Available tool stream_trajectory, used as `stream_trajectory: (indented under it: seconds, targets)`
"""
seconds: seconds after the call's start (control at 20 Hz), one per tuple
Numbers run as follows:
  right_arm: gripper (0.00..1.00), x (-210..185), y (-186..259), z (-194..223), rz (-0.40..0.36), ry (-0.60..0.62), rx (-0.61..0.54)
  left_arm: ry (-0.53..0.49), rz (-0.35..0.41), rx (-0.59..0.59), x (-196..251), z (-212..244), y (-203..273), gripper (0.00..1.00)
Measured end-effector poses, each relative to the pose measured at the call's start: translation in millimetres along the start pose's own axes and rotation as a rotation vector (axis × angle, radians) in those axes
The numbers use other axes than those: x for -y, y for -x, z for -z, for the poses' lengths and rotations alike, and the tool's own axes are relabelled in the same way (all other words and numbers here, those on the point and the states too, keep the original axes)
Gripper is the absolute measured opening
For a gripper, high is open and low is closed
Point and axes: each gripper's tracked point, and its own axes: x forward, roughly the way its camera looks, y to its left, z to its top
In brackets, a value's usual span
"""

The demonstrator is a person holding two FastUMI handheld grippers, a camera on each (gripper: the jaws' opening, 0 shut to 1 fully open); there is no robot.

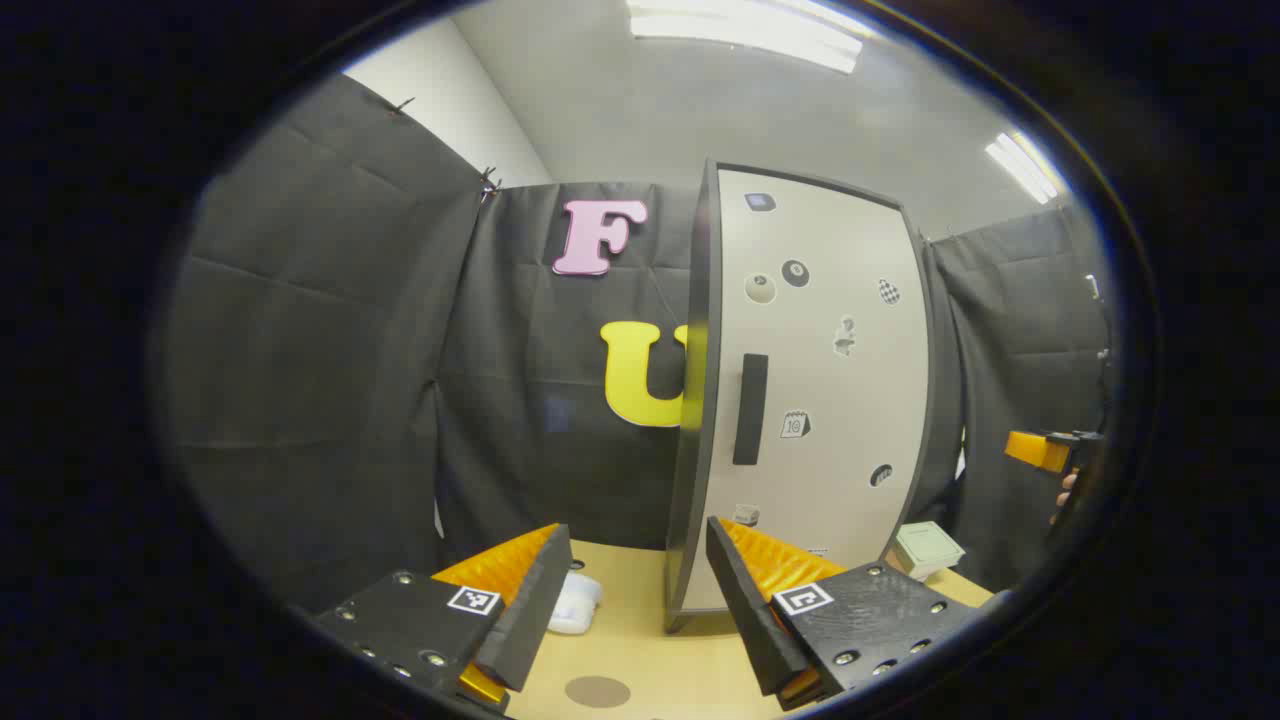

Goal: Open the cabinet door with the right hand, grasp the bottle in the cabinet with the left hand and place it on the coaster, then close the cabinet door with the right hand.

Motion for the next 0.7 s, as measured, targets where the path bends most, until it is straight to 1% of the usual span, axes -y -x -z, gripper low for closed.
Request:
stream_trajectory:
  seconds: [0.2,0.7]
  targets:
    - [0.98,-4.7,-3.4,3.6,-0.006,0.008,-0.009,-0.016,-0.004,-0.008,-2.1,4.4,-1.7,0.82]
    - [0.98,-19.7,-14.3,8.8,-0.018,0.007,-0.035,-0.014,-0.008,-0.014,-8.8,9.6,-3.1,0.82]
